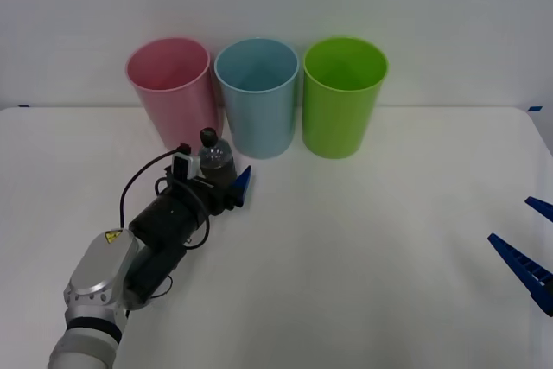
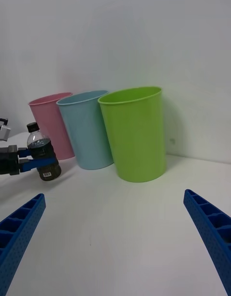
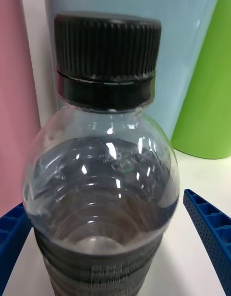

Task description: Grasp the object on the table and drop it into the matching bin: aluminum can to the light blue bin, PET bottle to the pink bin.

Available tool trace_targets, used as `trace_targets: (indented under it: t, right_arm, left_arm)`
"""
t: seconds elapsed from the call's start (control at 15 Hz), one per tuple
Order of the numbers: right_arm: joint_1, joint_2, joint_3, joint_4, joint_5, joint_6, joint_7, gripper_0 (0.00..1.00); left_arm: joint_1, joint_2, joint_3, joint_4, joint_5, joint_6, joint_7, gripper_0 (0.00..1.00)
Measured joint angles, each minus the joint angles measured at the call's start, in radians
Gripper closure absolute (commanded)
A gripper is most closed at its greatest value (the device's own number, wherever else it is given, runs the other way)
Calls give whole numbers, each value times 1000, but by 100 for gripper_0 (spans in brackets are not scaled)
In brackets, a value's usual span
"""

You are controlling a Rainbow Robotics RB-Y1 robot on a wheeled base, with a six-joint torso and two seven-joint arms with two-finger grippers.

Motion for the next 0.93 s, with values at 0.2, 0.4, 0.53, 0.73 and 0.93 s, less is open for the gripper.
trace_targets:
  t: [0.2,0.4,0.53,0.73,0.93]
  right_arm:
    - [0,0,0,0,0,0,0,0]
    - [0,0,0,0,0,0,0,0]
    - [0,0,0,0,0,0,0,0]
    - [0,0,0,0,0,0,0,0]
    - [0,0,0,0,0,0,0,0]
  left_arm:
    - [-7,0,-1,7,3,9,-1,0]
    - [-7,0,-1,7,4,11,-1,78]
    - [-7,0,0,6,6,11,-3,100]
    - [-6,0,0,7,8,11,-6,100]
    - [-5,1,11,6,12,11,-5,100]
